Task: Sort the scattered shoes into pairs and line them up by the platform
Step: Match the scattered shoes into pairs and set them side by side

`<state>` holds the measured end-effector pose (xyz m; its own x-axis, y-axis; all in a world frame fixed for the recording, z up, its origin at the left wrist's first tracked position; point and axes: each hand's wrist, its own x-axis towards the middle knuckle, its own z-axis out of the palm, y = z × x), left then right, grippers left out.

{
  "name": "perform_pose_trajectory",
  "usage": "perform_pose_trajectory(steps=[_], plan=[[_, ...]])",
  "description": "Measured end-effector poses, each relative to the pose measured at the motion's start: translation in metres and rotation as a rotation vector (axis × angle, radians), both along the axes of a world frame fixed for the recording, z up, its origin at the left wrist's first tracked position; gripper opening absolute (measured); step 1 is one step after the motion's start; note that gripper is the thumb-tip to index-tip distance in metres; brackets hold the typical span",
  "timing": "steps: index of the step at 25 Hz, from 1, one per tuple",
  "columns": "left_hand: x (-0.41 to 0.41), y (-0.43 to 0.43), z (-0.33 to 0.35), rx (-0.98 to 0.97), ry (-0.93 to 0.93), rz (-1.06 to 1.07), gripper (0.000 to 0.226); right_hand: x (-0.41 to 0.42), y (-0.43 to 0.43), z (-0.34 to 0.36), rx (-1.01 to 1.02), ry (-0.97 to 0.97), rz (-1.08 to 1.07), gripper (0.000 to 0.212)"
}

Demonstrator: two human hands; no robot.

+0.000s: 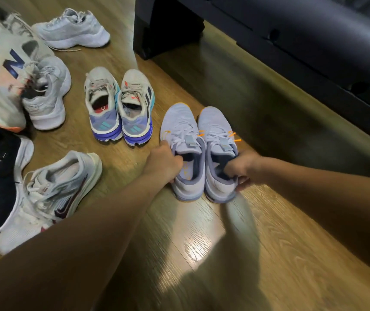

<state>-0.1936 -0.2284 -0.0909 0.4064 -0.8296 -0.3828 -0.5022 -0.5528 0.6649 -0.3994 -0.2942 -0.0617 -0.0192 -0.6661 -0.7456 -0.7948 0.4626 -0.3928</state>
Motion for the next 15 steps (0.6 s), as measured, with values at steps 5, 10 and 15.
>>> perform_pose_trajectory(steps=[5, 10, 15], plan=[[0.01, 0.0, 0.01, 0.046, -0.014, -0.065, 0.036, -0.007, -0.002, 0.006, 0.007, -0.059, 0.047, 0.028], [0.014, 0.015, 0.009, 0.055, 0.125, -0.026, 0.039, 0.003, -0.004, 0.008, -0.079, -0.002, 0.154, 0.025], [-0.003, 0.029, 0.007, 0.02, 0.096, 0.008, 0.042, 0.008, -0.016, 0.005, -0.23, 0.109, 0.265, 0.025]])
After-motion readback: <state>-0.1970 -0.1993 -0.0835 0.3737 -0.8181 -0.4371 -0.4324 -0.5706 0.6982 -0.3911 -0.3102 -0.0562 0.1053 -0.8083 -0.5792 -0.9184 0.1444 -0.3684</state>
